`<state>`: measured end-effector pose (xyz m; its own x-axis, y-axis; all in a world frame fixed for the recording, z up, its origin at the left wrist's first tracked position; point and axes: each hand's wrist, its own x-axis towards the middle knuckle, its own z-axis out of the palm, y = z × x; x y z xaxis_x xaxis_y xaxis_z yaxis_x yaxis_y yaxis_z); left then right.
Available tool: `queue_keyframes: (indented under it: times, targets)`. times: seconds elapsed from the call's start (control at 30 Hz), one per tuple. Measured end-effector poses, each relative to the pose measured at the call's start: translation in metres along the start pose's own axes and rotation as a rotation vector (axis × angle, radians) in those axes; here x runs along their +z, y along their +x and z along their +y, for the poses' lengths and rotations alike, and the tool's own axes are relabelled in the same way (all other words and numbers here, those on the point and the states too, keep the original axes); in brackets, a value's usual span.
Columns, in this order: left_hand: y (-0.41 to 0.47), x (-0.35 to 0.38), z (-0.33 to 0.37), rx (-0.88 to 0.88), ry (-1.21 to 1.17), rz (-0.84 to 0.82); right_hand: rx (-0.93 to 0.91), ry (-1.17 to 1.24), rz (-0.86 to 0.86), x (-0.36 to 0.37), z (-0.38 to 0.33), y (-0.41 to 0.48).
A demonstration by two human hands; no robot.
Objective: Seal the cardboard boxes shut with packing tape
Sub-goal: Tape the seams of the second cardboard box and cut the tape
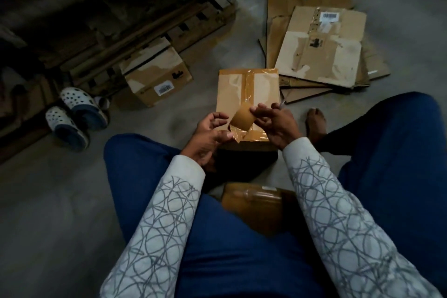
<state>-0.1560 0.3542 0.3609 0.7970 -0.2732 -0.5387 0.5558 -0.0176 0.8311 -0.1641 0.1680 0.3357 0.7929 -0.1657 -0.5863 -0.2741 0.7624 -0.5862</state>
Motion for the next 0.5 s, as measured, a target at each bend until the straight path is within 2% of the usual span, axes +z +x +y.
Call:
queue_keyframes:
  times: [0.1, 0.27, 0.37, 0.5]
  targets:
    - [0.002, -0.001, -0.006, -0.014, -0.03, 0.042, -0.096, -0.05, 0.011, -0.002, 0.0, -0.006]
    - [0.002, 0.008, -0.011, -0.03, 0.027, -0.014, -0.233, -0.234, 0.035, -0.011, 0.004, -0.011]
    - [0.005, 0.013, -0.014, -0.024, 0.078, 0.055, -0.288, -0.364, 0.11, -0.017, 0.011, -0.012]
    - [0.014, 0.014, -0.014, 0.017, 0.099, 0.196, -0.251, -0.244, 0.163, -0.02, 0.018, -0.011]
